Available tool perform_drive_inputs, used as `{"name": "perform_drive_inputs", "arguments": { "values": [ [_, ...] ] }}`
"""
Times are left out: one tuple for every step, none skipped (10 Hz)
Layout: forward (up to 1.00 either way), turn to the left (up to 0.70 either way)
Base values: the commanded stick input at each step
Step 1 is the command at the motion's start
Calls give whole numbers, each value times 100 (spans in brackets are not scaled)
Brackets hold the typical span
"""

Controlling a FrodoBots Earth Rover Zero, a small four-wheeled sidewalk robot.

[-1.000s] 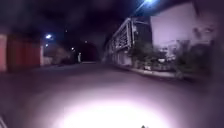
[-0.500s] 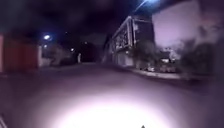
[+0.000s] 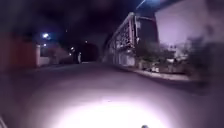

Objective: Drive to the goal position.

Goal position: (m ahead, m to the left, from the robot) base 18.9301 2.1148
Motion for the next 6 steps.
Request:
{"name": "perform_drive_inputs", "arguments": {
  "values": [
    [70,0],
    [70,0],
    [70,0],
    [70,0],
    [70,0],
    [70,0]
  ]
}}
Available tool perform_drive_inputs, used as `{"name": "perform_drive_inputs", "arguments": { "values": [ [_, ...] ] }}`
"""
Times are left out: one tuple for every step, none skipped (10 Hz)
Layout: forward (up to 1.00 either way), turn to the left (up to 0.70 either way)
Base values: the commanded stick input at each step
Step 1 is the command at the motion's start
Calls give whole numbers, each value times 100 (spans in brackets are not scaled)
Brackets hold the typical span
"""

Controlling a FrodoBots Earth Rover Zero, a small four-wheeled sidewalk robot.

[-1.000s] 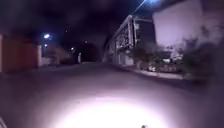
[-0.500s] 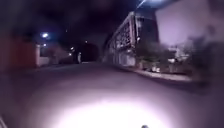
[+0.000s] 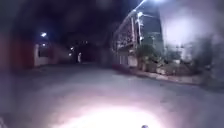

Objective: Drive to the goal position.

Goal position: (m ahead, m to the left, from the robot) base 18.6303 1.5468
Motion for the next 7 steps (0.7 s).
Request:
{"name": "perform_drive_inputs", "arguments": {
  "values": [
    [70,0],
    [70,0],
    [70,0],
    [70,0],
    [70,0],
    [70,0],
    [70,0]
  ]
}}
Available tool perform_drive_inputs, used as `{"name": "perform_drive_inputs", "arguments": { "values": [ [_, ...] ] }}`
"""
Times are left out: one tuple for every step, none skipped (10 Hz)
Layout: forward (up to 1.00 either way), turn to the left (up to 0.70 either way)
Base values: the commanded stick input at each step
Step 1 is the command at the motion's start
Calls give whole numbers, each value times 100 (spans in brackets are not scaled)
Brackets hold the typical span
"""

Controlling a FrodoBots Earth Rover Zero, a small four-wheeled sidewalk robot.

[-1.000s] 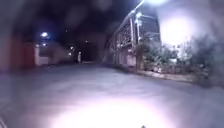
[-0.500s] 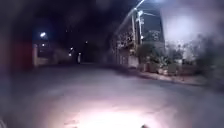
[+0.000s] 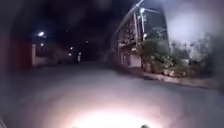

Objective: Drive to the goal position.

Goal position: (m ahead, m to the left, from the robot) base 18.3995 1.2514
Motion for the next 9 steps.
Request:
{"name": "perform_drive_inputs", "arguments": {
  "values": [
    [70,0],
    [70,0],
    [70,0],
    [70,0],
    [70,0],
    [70,0],
    [70,0],
    [70,0],
    [70,0]
  ]
}}
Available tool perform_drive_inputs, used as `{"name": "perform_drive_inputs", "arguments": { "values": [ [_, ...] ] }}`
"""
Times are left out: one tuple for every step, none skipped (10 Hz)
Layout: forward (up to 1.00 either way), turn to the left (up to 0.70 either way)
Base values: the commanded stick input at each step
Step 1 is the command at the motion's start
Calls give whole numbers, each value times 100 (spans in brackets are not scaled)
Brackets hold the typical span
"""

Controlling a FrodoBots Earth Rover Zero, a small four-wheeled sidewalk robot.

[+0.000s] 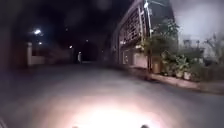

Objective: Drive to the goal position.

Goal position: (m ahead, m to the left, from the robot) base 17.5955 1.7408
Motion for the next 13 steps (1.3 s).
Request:
{"name": "perform_drive_inputs", "arguments": {
  "values": [
    [70,0],
    [70,0],
    [70,0],
    [70,0],
    [70,0],
    [70,0],
    [70,0],
    [70,0],
    [70,0],
    [70,0],
    [70,0],
    [70,0],
    [70,0]
  ]
}}
